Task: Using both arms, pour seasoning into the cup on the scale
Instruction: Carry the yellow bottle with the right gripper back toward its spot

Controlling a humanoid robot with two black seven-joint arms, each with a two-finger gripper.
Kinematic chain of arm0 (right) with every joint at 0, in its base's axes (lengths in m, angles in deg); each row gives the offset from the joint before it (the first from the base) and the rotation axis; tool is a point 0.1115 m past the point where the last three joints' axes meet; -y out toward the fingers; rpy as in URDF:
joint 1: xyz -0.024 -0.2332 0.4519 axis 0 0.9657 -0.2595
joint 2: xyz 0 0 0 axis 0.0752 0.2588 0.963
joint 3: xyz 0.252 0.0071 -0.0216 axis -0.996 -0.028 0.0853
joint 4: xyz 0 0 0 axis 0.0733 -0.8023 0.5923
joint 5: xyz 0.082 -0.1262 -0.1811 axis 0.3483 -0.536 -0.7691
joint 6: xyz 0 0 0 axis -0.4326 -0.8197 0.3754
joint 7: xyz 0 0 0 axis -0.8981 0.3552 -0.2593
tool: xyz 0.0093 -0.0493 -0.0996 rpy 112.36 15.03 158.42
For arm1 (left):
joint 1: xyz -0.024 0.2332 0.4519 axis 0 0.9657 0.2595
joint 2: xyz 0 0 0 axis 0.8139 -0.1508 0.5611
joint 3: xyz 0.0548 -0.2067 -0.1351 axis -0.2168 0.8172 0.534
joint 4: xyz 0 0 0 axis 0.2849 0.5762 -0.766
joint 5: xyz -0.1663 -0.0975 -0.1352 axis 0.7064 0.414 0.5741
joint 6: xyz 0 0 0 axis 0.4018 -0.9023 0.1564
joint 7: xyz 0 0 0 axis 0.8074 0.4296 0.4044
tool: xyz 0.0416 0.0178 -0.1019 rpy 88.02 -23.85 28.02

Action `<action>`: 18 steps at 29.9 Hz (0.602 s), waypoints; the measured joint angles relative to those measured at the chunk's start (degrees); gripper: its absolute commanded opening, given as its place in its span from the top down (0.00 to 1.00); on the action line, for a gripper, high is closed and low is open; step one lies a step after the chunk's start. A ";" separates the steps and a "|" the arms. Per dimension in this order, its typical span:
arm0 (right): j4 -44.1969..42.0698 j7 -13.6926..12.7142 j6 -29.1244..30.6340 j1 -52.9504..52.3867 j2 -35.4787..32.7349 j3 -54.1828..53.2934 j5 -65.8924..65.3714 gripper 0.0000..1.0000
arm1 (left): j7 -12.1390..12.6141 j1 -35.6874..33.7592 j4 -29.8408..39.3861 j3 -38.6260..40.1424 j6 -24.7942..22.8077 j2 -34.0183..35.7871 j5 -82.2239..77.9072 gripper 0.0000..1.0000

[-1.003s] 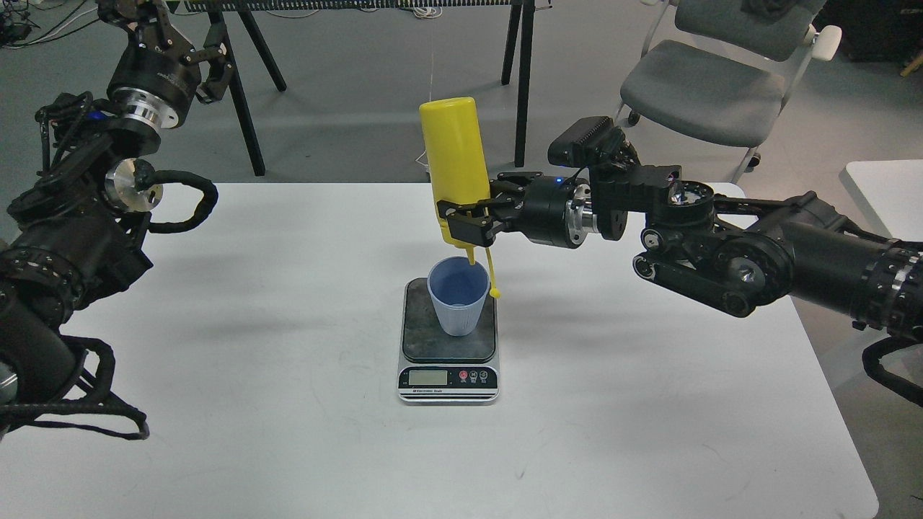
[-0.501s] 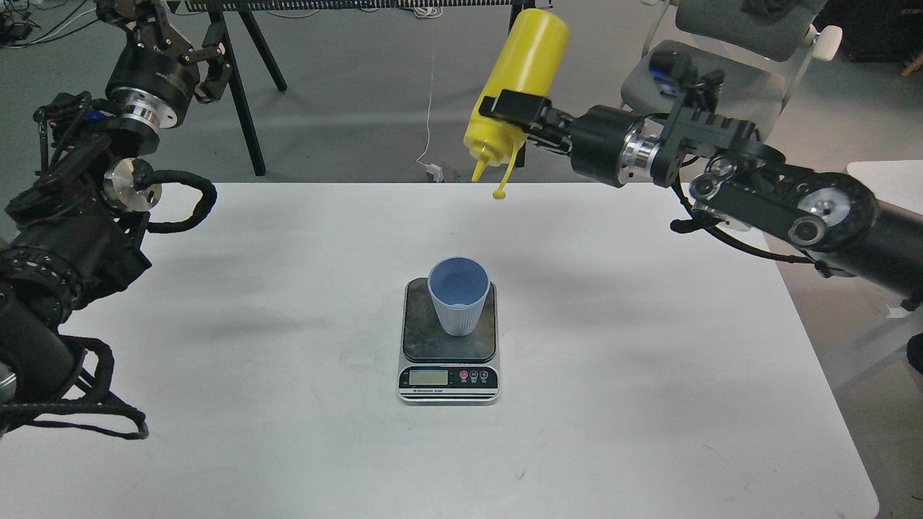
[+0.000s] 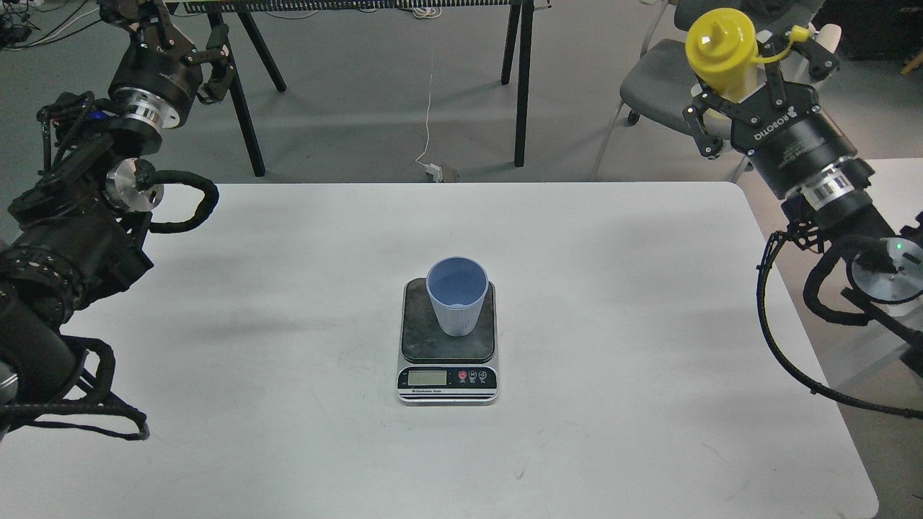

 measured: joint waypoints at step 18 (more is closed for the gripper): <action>13.34 5.16 0.00 32.19 7.88 -21.56 10.83 0.89 | 0.00 0.64 0.00 -0.27 0.00 -0.06 -0.43 0.04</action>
